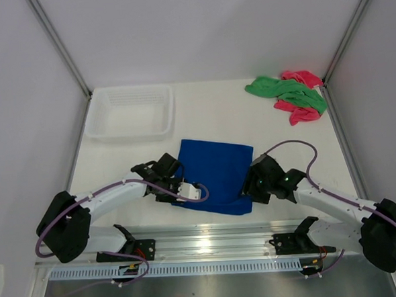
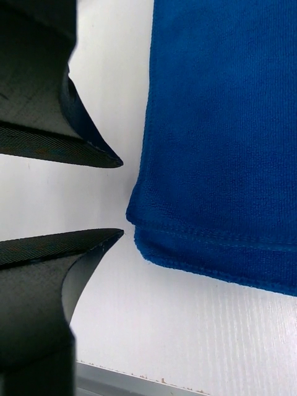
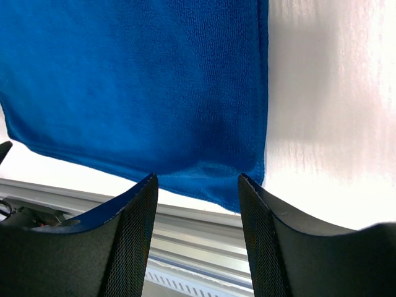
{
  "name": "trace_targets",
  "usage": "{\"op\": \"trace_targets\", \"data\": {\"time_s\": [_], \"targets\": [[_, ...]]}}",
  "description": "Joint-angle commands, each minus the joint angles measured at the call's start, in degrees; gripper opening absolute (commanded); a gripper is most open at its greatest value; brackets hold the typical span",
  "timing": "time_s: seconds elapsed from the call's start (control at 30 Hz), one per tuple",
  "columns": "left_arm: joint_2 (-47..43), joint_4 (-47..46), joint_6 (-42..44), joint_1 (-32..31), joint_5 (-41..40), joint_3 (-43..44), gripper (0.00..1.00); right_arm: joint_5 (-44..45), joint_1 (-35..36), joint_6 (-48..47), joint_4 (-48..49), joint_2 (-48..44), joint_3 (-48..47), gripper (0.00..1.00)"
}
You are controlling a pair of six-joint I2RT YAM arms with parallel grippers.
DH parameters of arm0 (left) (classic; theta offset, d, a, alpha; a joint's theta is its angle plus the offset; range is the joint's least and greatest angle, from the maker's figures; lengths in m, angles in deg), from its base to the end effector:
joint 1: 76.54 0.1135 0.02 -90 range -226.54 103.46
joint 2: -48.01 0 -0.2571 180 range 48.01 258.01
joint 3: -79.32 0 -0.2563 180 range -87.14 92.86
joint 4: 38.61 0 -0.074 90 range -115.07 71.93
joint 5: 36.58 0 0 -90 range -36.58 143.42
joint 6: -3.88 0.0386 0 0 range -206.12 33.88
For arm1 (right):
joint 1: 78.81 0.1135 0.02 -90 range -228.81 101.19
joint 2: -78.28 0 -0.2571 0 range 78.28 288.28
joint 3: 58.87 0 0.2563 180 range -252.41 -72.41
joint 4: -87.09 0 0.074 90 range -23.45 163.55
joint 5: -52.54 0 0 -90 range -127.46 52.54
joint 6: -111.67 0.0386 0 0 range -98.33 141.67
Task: Roll the towels
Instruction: Fold the towel
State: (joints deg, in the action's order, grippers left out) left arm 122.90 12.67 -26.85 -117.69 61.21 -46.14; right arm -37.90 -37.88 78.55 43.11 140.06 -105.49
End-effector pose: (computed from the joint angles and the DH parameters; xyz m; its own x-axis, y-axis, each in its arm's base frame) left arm 0.1687 -0.1544 0.1661 0.2229 0.9362 -0.2716 0.9639 -0.1700 0.2052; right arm 0.1536 0.1336 0.1764 -0.9055 0.3233 -0.2747 0.1836 0.8824 0.4332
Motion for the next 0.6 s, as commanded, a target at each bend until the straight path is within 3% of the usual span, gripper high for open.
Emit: {"op": "trace_targets", "data": {"time_s": [0.0,0.27,0.57], "targets": [[-0.9,0.5,3.8,-0.8,1.2,0.3,0.48,1.2,0.4,1.7,3.2,1.2,1.0,0.57],[4.9,-1.5,1.1,-2.4,0.9,1.0,0.48,1.2,0.3,0.4,5.6,4.0,0.8,0.57],[5.4,-1.8,0.8,-2.4,0.9,2.5,0.44,1.2,0.2,-0.5,7.0,5.7,1.0,0.52]]}}
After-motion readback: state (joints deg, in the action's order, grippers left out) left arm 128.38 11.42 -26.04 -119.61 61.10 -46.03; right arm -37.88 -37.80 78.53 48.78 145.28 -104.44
